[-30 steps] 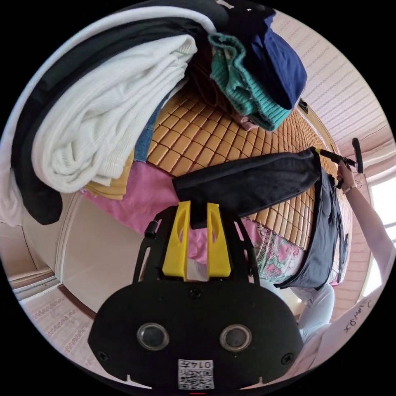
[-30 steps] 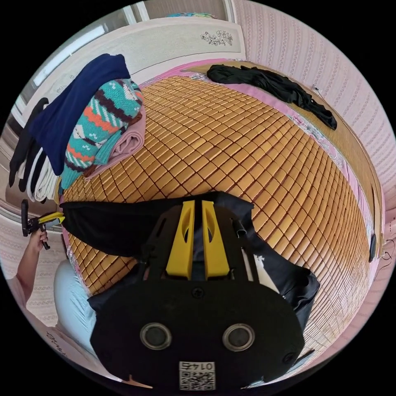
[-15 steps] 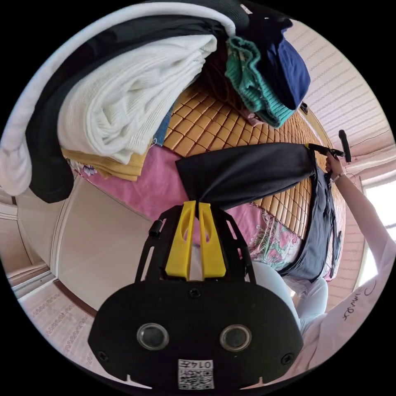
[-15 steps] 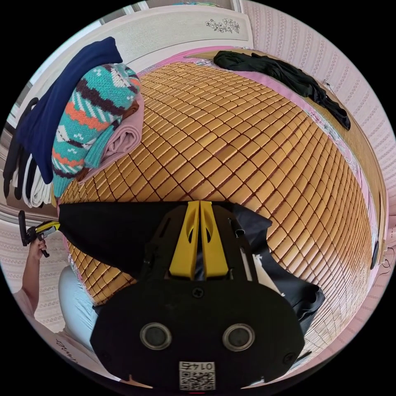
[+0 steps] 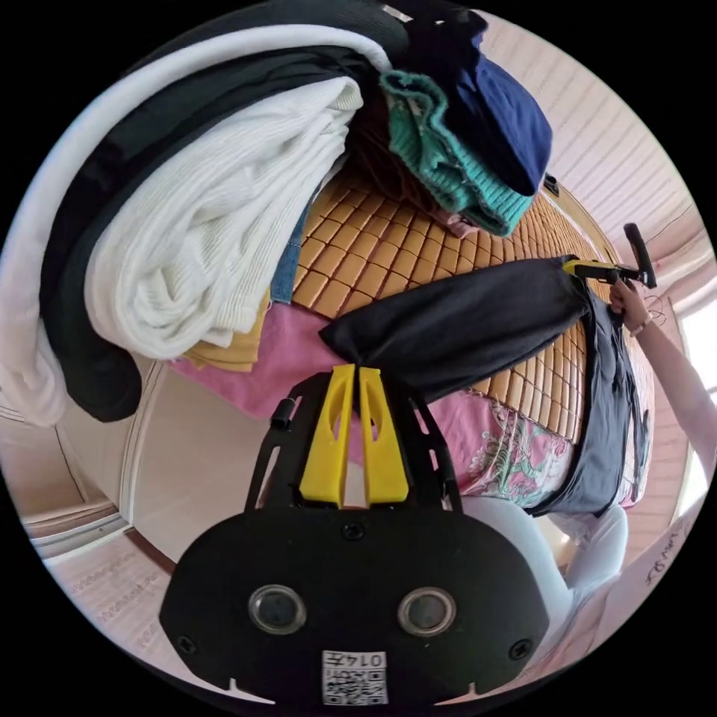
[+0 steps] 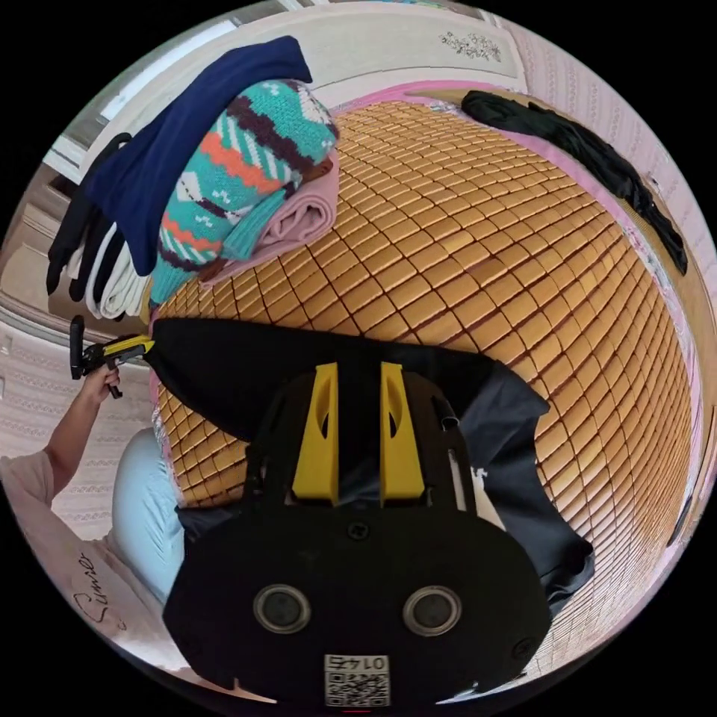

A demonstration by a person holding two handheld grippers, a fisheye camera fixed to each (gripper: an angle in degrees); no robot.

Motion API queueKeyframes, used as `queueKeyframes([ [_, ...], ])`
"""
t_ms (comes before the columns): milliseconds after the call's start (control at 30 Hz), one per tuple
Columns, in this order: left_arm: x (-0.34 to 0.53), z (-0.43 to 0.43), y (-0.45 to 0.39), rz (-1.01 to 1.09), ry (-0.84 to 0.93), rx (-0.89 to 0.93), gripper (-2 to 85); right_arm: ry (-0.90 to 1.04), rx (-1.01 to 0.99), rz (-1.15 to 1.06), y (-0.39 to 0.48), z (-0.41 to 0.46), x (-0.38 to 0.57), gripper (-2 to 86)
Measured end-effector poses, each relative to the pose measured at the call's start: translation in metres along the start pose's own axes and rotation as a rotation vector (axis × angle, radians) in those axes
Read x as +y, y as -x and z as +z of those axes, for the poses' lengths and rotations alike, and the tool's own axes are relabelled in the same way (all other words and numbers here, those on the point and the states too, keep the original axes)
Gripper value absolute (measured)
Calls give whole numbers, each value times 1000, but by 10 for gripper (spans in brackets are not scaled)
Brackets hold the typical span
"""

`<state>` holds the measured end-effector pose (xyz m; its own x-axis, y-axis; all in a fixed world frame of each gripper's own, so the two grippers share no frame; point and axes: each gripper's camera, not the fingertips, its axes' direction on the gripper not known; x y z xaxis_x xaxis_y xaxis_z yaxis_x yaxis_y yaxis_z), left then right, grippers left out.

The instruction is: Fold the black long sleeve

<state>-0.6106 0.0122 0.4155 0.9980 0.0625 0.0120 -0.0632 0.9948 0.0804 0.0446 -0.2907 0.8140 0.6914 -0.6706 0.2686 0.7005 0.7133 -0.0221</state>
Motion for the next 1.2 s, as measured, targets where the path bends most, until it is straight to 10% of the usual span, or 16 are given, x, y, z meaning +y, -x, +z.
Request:
queueKeyframes([
  [433, 33, -34, -25, 92, -122, -198, 28, -282, -184, 137, -1, -22, 130, -1],
  [633, 126, -105, -51, 122, -435, 100, 60, -272, -61, 282, 36, -68, 363, 12],
  [833, 184, -116, -146, 318, -361, 266, 101, -113, 64, 694, 67, -77, 587, 46],
  [1200, 295, -113, -340, 723, -346, 364, 91, -382, 70, 854, 126, -59, 732, 71],
])
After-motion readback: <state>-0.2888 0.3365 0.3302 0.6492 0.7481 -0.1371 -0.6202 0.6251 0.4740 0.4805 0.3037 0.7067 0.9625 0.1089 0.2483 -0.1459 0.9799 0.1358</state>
